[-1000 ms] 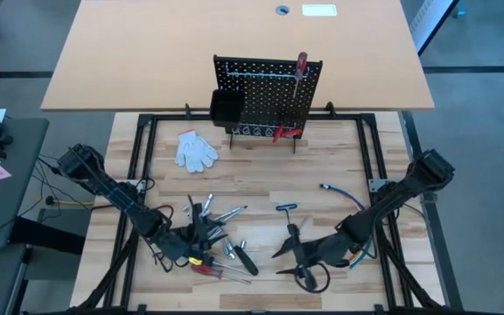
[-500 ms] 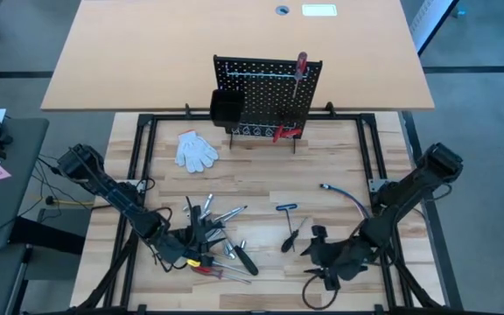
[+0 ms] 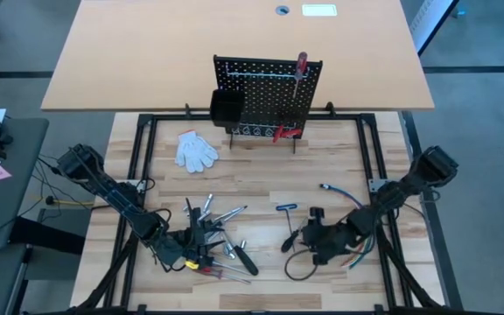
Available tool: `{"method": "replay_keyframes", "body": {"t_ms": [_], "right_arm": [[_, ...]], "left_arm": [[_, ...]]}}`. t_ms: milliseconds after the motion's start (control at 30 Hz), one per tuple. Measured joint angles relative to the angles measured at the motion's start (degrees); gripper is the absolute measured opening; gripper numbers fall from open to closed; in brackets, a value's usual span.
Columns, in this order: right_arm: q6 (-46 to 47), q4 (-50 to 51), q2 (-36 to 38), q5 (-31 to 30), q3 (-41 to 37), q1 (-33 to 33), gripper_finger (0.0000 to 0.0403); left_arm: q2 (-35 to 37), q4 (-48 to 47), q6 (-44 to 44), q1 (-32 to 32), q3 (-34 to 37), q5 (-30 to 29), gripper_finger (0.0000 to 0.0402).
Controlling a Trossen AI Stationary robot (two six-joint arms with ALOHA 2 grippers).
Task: Hang tools onto peg board
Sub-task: Hang the black screwdriver on the pegboard
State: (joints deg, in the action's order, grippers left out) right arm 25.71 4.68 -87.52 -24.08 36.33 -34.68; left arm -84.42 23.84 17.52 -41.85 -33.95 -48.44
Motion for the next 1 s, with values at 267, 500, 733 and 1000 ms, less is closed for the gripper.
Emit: {"method": "replay_keyframes", "body": {"t_ms": [267, 500, 733, 1000], "right_arm": [[-6.0, 1.0, 0.5, 5.1, -4.1, 8.1, 0.0161], [-7.1, -6.9, -1.6, 11.3, -8.4, 14.7, 0.0090], [-10.9, -28.4, -6.5, 11.1, -13.4, 15.4, 0.0015], [-15.8, -49.0, -6.1, 8.9, -14.7, 15.3, 0.0012]], "left_arm": [[0.0, -0.4, 1.8, -0.2, 0.0, 0.7, 0.0150], [0.0, -0.4, 0.7, 0.2, 0.0, 0.7, 0.0150], [0.0, -0.3, -1.8, 1.8, 0.0, 0.9, 0.0150], [0.0, 0.3, -3.3, 3.2, 0.0, 0.9, 0.0150]]}}
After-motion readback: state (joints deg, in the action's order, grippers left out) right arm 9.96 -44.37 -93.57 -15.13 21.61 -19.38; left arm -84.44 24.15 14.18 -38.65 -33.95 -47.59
